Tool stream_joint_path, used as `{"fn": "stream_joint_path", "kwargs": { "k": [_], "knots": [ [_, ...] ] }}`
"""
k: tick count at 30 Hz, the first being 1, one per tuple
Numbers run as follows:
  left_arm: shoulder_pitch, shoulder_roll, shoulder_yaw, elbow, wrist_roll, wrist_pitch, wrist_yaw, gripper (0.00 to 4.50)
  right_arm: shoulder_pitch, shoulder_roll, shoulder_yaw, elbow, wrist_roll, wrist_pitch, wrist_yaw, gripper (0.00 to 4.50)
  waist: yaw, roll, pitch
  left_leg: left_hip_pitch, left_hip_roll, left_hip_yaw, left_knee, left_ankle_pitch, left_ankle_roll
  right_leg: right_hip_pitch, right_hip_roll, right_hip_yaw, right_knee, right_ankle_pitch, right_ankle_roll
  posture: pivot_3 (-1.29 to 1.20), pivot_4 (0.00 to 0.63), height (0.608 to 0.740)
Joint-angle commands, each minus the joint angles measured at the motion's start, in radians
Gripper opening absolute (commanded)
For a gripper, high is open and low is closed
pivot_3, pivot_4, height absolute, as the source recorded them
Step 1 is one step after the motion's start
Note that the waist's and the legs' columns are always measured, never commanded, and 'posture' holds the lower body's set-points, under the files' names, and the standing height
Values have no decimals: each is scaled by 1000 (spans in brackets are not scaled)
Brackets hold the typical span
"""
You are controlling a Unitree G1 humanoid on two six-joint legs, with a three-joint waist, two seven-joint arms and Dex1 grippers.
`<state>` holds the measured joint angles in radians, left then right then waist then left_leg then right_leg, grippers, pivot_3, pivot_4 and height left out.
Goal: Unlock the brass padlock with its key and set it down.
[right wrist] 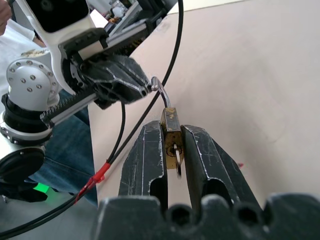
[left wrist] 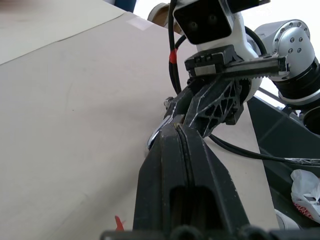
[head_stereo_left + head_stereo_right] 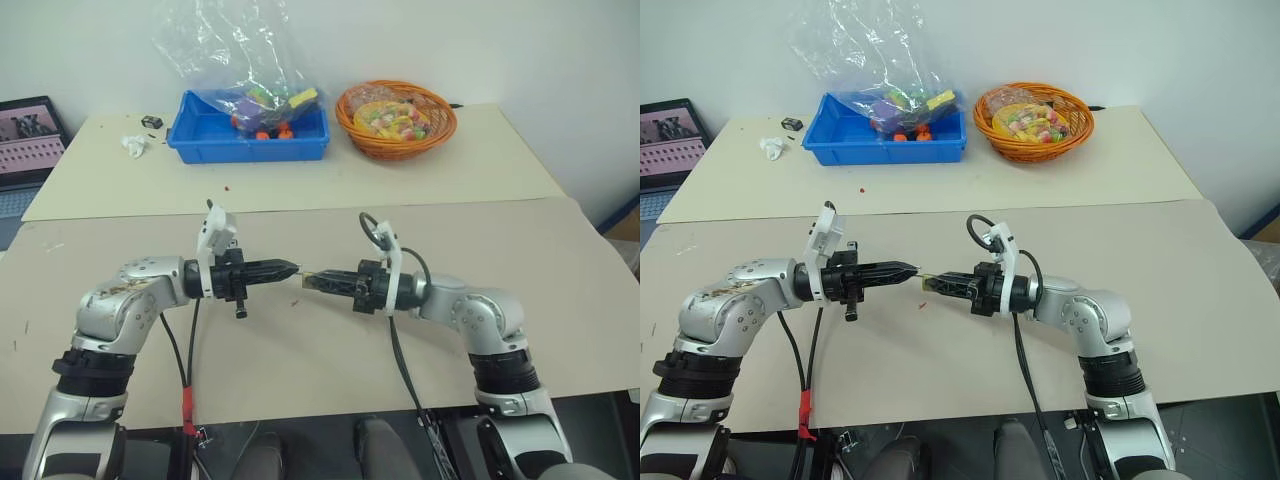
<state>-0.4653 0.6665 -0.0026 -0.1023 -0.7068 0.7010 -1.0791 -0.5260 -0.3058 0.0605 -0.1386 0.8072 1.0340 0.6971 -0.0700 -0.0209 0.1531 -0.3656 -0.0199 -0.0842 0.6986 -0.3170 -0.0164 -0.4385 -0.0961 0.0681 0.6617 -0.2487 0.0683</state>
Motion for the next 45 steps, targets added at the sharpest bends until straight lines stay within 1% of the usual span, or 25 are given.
{"fn": "stream_joint_path", "kwargs": {
  "k": [1, 8, 13, 14, 17, 19, 22, 25, 29, 35, 38, 40, 42, 45],
  "knots": [
    [-12, 0, 25, -32, -8, -3, 0, 45, 5, -4, -4, -56, 13, -18, 19, 129, 1, 0, 0, 0, 0, 0, 0, 0, 0, 0, 0, 0, 0, 0, 0, 0, 150, 740],
    [-19, -7, 44, -100, -46, 4, 7, 45, -23, -17, -53, 49, 9, -13, 20, 129, 1, 0, 0, 0, 0, 0, 0, 0, 0, 0, 0, 0, 0, 0, 0, 0, 150, 740],
    [-5, 32, 53, -235, -42, -74, -56, 45, -56, -60, -76, 221, -27, -14, 50, 129, 2, 0, 0, -1, 0, 1, 0, 0, 0, 0, 0, 0, -1, 0, 0, 0, 150, 740],
    [4, 42, 47, -253, -24, -106, -76, 45, -61, -68, -75, 242, -28, -11, 61, 129, 2, 0, 0, -1, 0, 1, 0, 0, 0, 0, 0, 0, -1, 0, 0, 0, 150, 740],
    [64, 75, 15, -291, 88, -313, -184, 45, -74, -100, -78, 307, -1, 56, 121, 129, -3, 0, 0, 0, 0, 3, -2, 0, 0, 0, 0, 1, -3, 0, 0, 0, 150, 740],
    [90, 83, 14, -273, 121, -382, -217, 45, -65, -134, -41, 316, 4, 108, 184, 129, 1, 0, 0, 0, 0, 3, -2, 0, 0, 0, 0, 1, -5, 0, 0, 0, 150, 740],
    [124, 86, 1, -195, 221, -553, -262, 45, -58, -156, -7, 302, 23, 185, 245, 129, 4, 0, 0, 0, 0, 4, -2, 0, 0, 0, 0, 1, -7, 0, -1, 0, 150, 740],
    [145, 70, 2, -117, 276, -667, -272, 45, -58, -152, 8, 284, 40, 238, 266, 129, 4, 0, 0, 0, 0, 4, -2, 0, 0, 1, 0, 1, -7, 0, -1, 0, 150, 740],
    [184, 65, -9, -71, 317, -786, -293, 45, -68, -139, 43, 311, -1, 249, 259, 129, 4, 0, 0, 0, 0, 3, -2, 0, 0, 1, 0, 1, -6, 0, -1, 0, 150, 740],
    [221, 62, -21, -41, 354, -864, -281, 45, -176, -104, 44, 484, -95, 201, 213, 129, 0, 0, 0, 1, 1, 3, -1, 0, 0, 1, 0, 1, -6, 1, -2, 0, 150, 740],
    [215, 53, -23, -40, 350, -862, -266, 45, -207, -100, 64, 558, -148, 179, 208, 129, 2, 0, 0, 3, 1, 3, -1, 0, 0, 3, 0, 1, -6, 2, -3, 0, 150, 740],
    [213, 50, -25, -38, 355, -869, -261, 45, -212, -101, 77, 578, -168, 168, 219, 129, 3, 0, 0, 7, 1, 3, -1, 0, 0, 7, 0, 1, -7, 2, -3, 0, 150, 740],
    [210, 49, -26, -35, 358, -874, -255, 45, -214, -102, 85, 587, -183, 162, 226, 129, 4, 0, 0, 15, 1, 3, -2, 0, 0, 17, 0, 0, -10, 2, -3, 0, 150, 740],
    [206, 45, -26, -35, 352, -867, -243, 45, -214, -97, 85, 602, -198, 156, 221, 129, 3, 0, 0, 15, 2, 2, -2, 0, 0, 19, 2, 0, -14, 6, -1, 0, 150, 740]
  ]
}}
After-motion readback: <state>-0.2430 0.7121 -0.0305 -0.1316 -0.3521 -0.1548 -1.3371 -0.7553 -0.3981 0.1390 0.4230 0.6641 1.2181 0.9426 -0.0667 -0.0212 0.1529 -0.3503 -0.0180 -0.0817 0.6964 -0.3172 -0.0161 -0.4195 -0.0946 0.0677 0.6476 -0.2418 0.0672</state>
